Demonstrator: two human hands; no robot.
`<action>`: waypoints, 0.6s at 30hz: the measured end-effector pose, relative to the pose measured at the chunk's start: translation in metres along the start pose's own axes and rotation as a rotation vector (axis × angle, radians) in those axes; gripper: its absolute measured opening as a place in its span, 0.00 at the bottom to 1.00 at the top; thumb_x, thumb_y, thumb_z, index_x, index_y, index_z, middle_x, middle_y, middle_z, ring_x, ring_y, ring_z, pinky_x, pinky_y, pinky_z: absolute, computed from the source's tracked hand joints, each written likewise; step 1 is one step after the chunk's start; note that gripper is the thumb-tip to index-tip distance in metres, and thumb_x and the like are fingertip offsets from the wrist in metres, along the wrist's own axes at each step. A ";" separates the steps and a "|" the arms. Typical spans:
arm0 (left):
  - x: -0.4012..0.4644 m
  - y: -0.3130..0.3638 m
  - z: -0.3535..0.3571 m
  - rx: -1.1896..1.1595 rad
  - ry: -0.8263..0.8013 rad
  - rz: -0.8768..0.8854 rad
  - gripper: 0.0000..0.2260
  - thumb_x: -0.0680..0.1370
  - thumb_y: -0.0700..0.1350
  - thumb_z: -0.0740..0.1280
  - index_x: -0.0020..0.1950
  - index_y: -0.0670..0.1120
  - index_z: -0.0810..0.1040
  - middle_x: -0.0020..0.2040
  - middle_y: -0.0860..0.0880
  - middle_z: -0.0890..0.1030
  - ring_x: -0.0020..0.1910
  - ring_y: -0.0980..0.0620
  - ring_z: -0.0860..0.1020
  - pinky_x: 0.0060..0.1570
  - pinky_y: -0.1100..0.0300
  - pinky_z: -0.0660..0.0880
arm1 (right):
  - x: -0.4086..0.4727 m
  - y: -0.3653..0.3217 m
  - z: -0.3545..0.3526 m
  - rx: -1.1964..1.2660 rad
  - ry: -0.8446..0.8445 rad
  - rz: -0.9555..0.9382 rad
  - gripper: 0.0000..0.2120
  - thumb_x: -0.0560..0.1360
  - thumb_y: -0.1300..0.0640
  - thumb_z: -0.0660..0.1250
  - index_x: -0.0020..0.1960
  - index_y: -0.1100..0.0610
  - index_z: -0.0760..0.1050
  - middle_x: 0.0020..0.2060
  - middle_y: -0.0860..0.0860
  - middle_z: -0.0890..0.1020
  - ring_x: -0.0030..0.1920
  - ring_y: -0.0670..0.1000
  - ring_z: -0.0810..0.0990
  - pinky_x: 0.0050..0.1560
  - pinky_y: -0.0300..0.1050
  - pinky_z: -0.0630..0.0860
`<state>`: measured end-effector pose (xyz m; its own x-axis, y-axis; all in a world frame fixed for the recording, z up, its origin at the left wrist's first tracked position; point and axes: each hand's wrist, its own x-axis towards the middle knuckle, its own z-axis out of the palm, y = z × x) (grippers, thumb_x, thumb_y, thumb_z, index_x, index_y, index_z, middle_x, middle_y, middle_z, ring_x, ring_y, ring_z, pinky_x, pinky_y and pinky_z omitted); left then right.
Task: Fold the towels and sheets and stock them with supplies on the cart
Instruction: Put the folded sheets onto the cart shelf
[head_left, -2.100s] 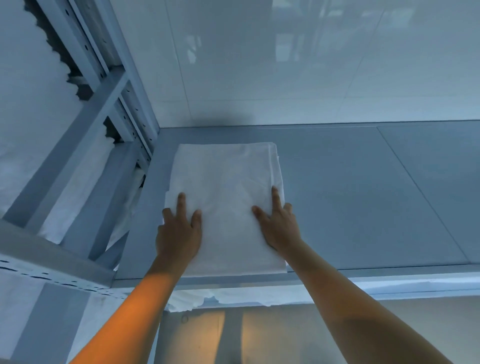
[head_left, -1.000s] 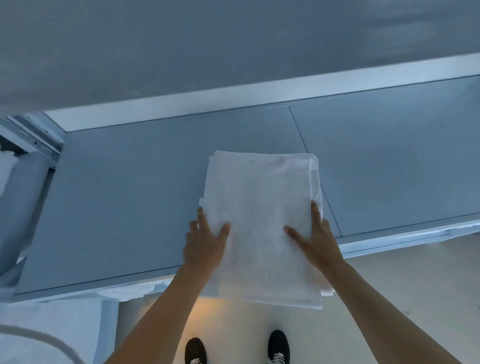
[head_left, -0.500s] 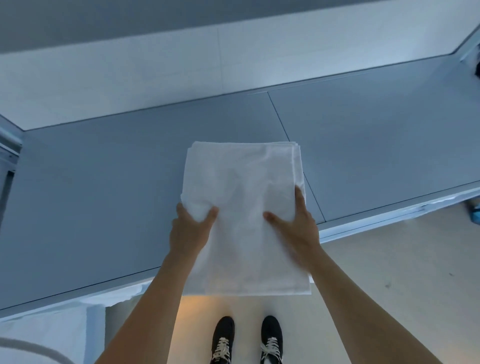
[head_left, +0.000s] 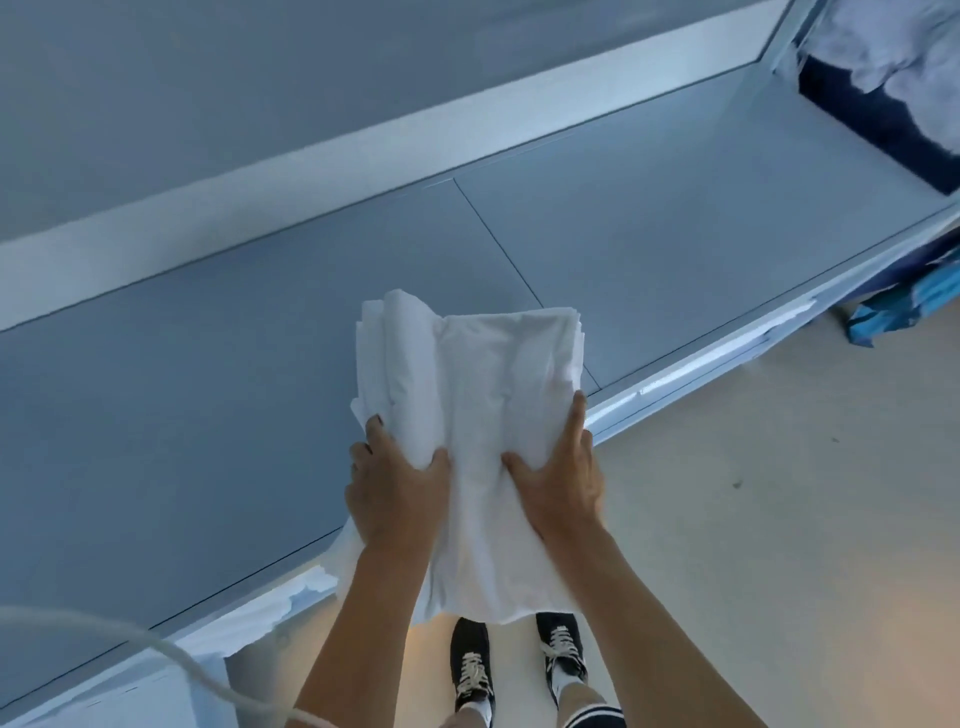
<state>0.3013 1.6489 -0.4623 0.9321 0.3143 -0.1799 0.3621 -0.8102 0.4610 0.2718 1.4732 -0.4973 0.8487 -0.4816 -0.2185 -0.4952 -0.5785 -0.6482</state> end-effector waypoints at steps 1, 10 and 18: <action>-0.010 0.000 0.001 -0.009 -0.005 0.013 0.38 0.72 0.59 0.73 0.75 0.45 0.62 0.58 0.41 0.75 0.55 0.36 0.78 0.52 0.45 0.75 | -0.007 0.004 -0.005 -0.007 0.016 0.011 0.56 0.68 0.41 0.74 0.82 0.46 0.40 0.57 0.54 0.73 0.56 0.62 0.77 0.53 0.53 0.72; -0.065 0.054 0.002 -0.108 -0.077 0.190 0.38 0.70 0.60 0.74 0.74 0.46 0.65 0.57 0.43 0.76 0.53 0.38 0.79 0.51 0.46 0.76 | -0.035 0.026 -0.090 -0.115 0.183 0.068 0.44 0.69 0.44 0.76 0.76 0.52 0.55 0.54 0.56 0.73 0.55 0.65 0.77 0.55 0.55 0.74; -0.122 0.170 0.011 -0.169 -0.091 0.526 0.36 0.69 0.59 0.74 0.72 0.47 0.67 0.55 0.44 0.76 0.51 0.38 0.78 0.49 0.49 0.72 | -0.048 0.074 -0.207 -0.036 0.464 0.215 0.46 0.68 0.43 0.77 0.76 0.52 0.54 0.56 0.59 0.76 0.57 0.66 0.78 0.57 0.55 0.74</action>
<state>0.2490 1.4675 -0.3712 0.9861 -0.1612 0.0409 -0.1497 -0.7531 0.6406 0.1559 1.3170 -0.3840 0.5591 -0.8291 0.0079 -0.6623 -0.4523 -0.5972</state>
